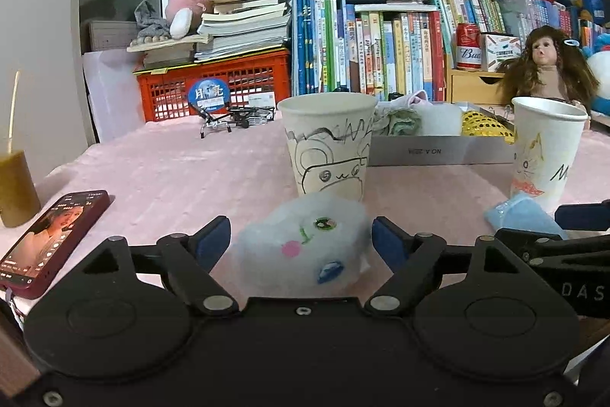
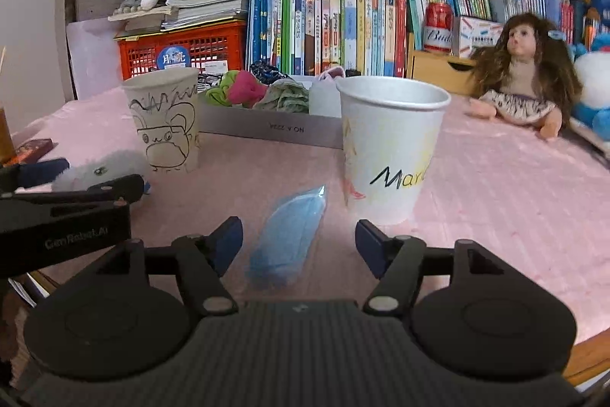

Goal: Organize soft objects
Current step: 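Carry the white plush and mask packet over the grey tray with both grippers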

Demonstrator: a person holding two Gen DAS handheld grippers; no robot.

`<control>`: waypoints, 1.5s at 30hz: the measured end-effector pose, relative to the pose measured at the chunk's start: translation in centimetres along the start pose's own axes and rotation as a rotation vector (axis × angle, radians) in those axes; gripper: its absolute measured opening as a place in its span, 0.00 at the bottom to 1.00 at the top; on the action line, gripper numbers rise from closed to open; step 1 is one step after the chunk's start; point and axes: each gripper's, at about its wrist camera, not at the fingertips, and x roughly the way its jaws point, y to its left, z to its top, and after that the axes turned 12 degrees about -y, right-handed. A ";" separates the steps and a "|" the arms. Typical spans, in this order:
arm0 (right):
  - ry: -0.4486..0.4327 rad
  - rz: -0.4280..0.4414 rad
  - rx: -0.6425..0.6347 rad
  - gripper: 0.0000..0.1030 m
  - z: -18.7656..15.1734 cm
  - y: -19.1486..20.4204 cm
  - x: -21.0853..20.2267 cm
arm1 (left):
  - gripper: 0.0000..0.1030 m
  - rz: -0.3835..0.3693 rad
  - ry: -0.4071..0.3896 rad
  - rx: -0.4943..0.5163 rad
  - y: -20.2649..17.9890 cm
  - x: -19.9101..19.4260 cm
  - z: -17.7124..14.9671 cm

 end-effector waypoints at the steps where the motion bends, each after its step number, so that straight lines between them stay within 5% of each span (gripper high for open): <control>1: 0.001 0.002 -0.009 0.75 -0.1 0.1 0.0 | 0.78 -0.010 0.008 -0.001 0.0 0.1 -0.1; 11: 0.027 0.044 -0.097 0.77 -0.6 -1.1 -1.7 | 0.77 -0.025 0.040 -0.006 0.3 0.2 -0.4; 19: 0.055 -0.124 -0.091 0.80 -0.6 -5.0 -2.5 | 0.76 -0.022 0.042 -0.009 0.3 0.3 -0.5; 22: 0.074 -0.240 -0.033 0.81 -0.3 -6.6 -2.0 | 0.76 -0.021 0.041 -0.008 0.2 0.3 -0.5; 26: 0.087 -0.290 0.051 0.81 -0.2 -8.2 -2.1 | 0.76 -0.023 0.038 -0.012 0.2 0.1 -0.3; 34: 0.000 -0.156 0.115 0.92 0.2 -5.6 -2.2 | 0.78 -0.015 0.036 -0.010 -0.1 0.6 -0.1; 37: -0.008 -0.159 0.104 0.99 0.3 -4.0 -0.7 | 0.81 -0.015 0.038 -0.007 -0.1 0.9 -0.2; 45: 0.026 -0.207 0.114 1.00 0.1 -2.4 2.1 | 0.86 -0.018 0.059 -0.029 0.0 1.7 -0.4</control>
